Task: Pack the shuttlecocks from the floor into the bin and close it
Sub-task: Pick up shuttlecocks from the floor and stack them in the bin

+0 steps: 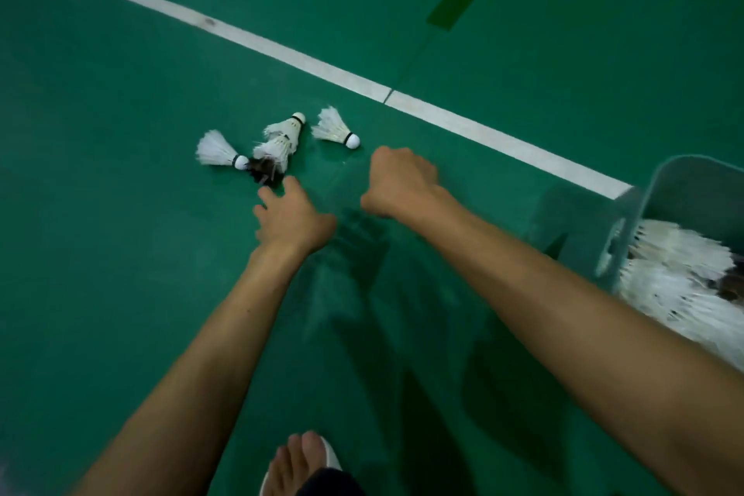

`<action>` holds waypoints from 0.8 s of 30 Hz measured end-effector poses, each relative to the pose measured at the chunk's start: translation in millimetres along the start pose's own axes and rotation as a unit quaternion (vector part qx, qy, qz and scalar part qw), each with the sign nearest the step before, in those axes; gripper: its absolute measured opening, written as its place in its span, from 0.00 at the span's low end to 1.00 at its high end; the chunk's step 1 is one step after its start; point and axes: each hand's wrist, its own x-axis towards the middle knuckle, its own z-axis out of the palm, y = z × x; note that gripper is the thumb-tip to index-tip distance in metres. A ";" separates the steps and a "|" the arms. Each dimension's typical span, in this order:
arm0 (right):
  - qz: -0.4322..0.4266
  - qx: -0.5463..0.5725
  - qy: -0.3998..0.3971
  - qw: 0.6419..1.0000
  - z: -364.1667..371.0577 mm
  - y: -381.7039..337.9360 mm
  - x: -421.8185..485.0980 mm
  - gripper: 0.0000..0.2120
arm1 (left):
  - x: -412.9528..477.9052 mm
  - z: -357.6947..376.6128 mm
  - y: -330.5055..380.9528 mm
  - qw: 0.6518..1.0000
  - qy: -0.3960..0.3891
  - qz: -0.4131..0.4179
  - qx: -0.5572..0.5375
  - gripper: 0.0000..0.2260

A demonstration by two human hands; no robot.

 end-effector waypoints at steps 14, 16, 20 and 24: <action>-0.129 -0.108 -0.007 0.986 40.9 -58.6 152.8 0.27 | 170.4 -19.6 -32.3 0.992 0.031 0.113 0.056 0.32; -0.122 -0.103 0.027 0.987 47.5 -58.2 148.6 0.17 | 161.7 -7.3 -31.3 0.990 0.068 0.118 0.034 0.24; -0.097 -0.091 0.059 0.989 53.9 -52.1 126.4 0.12 | 131.1 8.3 -27.4 0.990 0.074 0.114 -0.027 0.17; -0.041 -0.092 0.007 0.995 29.0 -38.3 89.1 0.04 | 82.8 12.8 -20.2 0.991 0.040 0.092 -0.093 0.14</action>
